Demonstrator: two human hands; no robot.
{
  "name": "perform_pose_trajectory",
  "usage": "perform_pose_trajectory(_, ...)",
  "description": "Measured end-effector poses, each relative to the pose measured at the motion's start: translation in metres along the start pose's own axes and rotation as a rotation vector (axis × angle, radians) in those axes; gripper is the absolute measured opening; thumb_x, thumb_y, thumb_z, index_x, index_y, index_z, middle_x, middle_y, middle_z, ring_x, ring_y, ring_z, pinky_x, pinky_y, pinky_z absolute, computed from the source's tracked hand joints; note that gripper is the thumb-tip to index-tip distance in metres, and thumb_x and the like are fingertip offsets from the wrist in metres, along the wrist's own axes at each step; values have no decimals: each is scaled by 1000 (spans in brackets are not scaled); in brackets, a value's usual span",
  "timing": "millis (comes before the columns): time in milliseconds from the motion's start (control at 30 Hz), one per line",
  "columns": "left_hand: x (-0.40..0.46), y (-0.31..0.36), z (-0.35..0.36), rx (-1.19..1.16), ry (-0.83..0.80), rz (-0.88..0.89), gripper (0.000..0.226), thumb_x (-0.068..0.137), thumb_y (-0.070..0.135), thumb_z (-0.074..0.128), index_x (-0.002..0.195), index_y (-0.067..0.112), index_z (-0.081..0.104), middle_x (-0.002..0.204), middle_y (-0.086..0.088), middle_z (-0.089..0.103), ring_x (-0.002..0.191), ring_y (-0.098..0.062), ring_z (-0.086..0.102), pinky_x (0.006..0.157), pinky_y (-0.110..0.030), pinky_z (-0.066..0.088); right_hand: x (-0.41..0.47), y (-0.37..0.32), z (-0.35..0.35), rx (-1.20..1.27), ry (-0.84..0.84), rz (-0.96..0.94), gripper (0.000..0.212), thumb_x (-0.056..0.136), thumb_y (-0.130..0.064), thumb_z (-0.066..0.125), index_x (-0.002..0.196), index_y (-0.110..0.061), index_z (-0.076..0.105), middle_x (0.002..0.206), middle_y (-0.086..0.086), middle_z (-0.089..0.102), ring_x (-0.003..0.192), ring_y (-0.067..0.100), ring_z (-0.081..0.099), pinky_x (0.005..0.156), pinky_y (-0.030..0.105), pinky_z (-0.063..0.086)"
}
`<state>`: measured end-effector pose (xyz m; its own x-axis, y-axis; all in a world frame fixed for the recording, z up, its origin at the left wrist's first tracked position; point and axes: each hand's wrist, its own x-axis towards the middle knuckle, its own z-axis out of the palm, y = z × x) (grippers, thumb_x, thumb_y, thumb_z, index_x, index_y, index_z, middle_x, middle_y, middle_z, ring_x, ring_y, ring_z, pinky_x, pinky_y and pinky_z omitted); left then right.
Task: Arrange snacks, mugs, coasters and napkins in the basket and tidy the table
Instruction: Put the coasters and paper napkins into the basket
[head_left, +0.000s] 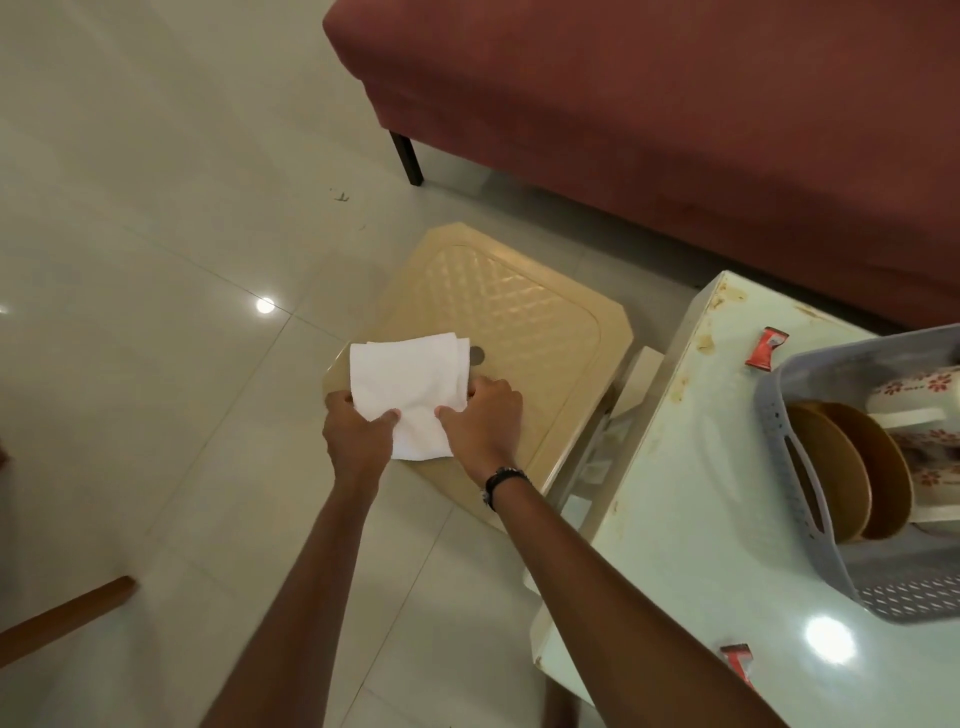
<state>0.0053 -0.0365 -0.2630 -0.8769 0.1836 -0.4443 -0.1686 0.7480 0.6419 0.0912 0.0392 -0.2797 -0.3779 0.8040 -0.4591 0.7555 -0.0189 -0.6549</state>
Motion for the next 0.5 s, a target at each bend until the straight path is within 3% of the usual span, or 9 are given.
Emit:
perform_pose_trajectory(67,-5,6,-2,-98,-87,-83,43,78,5,66,118,3,51,109,-7,56,95,-23,52,74,-31,43,-2,2,-3,75,-14,-18,20,73,-21,65,85,-6,57,102,8,53,96,27,51,81,36,48)
perform_pose_trajectory(167,-15,12,-3,-252,-258,-134,30,80,4,62,109,11,59,95,-1,62,87,-22,57,63,-27,45,-9,10,-17,278,-59,-35,18,74,-16,66,76,-10,49,94,5,48,84,22,50,65,26,43)
perform_pose_trajectory(233,-27,16,-5,-338,-378,-160,28,80,3,60,104,16,59,92,1,65,86,-20,60,67,-29,50,-14,20,-35,449,-109,2,20,77,-16,67,87,-9,51,95,4,54,83,20,53,59,21,42)
perform_pose_trajectory(367,-54,23,-2,-437,-637,-114,38,73,2,60,105,20,62,111,-6,68,104,-26,62,90,-46,52,-26,45,-81,703,-201,161,61,73,-28,78,118,-20,37,109,-3,57,98,16,59,81,32,55)
perform_pose_trajectory(433,-71,28,6,-458,-720,-114,43,72,0,59,111,19,61,115,-9,67,108,-29,61,92,-48,51,-32,58,-106,758,-254,186,70,70,-31,80,125,-25,37,110,-6,59,99,15,60,84,35,56)
perform_pose_trajectory(500,-90,34,16,-451,-782,-137,53,68,3,62,119,17,57,119,-13,65,111,-32,59,86,-47,55,-41,73,-131,760,-302,160,64,70,-32,80,124,-25,47,113,-4,62,102,17,61,84,35,57)
